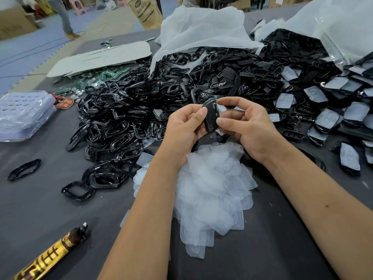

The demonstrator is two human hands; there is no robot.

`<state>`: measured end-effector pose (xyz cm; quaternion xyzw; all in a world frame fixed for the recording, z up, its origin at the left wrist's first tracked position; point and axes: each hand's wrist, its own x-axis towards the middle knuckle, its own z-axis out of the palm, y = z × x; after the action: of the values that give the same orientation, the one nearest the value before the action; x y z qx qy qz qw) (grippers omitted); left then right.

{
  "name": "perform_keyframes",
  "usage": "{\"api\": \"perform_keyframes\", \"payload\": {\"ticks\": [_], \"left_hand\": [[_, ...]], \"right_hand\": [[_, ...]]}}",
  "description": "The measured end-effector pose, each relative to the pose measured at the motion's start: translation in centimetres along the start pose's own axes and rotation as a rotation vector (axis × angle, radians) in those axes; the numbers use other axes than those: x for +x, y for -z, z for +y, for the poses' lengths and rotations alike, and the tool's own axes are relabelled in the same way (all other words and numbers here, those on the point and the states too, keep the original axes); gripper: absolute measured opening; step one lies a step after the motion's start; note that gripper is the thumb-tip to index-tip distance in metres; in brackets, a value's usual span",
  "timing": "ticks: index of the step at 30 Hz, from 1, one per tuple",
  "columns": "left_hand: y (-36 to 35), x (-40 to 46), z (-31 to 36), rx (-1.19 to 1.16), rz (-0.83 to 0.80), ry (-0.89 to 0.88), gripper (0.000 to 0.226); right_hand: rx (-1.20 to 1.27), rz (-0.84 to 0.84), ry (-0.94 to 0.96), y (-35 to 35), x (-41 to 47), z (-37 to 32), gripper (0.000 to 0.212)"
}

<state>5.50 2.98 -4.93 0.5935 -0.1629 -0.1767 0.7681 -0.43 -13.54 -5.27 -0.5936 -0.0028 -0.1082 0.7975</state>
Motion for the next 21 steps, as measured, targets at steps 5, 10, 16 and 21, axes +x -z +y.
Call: {"api": "perform_keyframes", "payload": {"ticks": [5,10,16,21], "left_hand": [[-0.16,0.21,-0.21,0.075,0.021,-0.014,0.016],[-0.16,0.32,-0.42,0.118,0.011,-0.041,0.013],[0.07,0.25,-0.43,0.109,0.008,-0.032,0.015],[0.37,0.47,-0.28,0.041,-0.008,0.006,0.014]], "right_hand": [[0.061,-0.016,-0.040,0.24,0.12,-0.17,0.048],[0.097,-0.017,-0.044,0.43,0.14,-0.30,0.049],[0.097,-0.021,-0.041,0.45,0.17,-0.17,0.058],[0.064,-0.025,-0.025,0.43,0.35,0.13,0.057]]}}
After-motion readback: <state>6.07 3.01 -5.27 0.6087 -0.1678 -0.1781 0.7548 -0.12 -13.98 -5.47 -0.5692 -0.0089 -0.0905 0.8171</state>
